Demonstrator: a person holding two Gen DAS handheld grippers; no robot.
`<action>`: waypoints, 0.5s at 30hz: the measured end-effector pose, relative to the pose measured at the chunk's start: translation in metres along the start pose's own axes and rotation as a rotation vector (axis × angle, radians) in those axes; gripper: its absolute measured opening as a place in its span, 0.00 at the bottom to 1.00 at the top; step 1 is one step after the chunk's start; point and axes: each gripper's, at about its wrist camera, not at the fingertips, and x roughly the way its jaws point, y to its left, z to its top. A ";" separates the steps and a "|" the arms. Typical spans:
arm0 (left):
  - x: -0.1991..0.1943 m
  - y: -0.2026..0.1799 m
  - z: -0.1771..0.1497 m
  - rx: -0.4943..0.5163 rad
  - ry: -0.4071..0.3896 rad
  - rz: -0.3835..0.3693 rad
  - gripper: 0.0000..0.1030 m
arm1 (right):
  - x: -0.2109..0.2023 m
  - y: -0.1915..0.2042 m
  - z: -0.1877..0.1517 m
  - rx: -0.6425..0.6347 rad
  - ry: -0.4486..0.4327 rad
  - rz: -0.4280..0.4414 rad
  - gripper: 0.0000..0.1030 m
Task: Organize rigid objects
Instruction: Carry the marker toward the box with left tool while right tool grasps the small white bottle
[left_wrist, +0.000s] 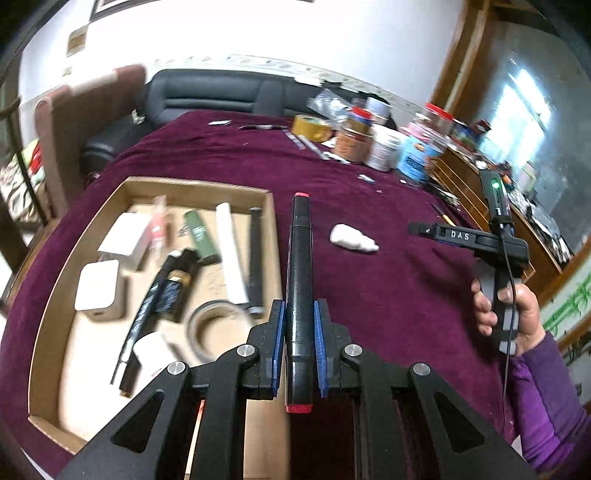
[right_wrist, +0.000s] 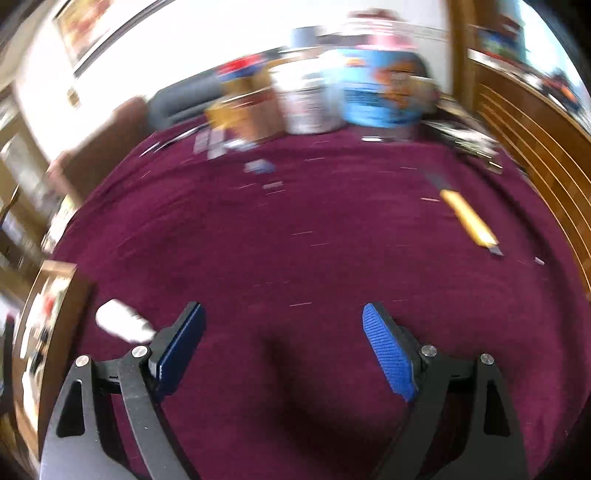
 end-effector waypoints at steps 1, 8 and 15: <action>0.001 0.005 -0.002 -0.013 0.004 0.000 0.12 | 0.003 0.016 0.000 -0.034 0.011 0.004 0.84; 0.002 0.027 -0.013 -0.049 0.016 0.021 0.12 | 0.027 0.091 -0.002 -0.210 0.053 -0.005 0.84; -0.008 0.047 -0.017 -0.083 -0.004 0.047 0.12 | 0.061 0.135 -0.007 -0.376 0.122 -0.056 0.62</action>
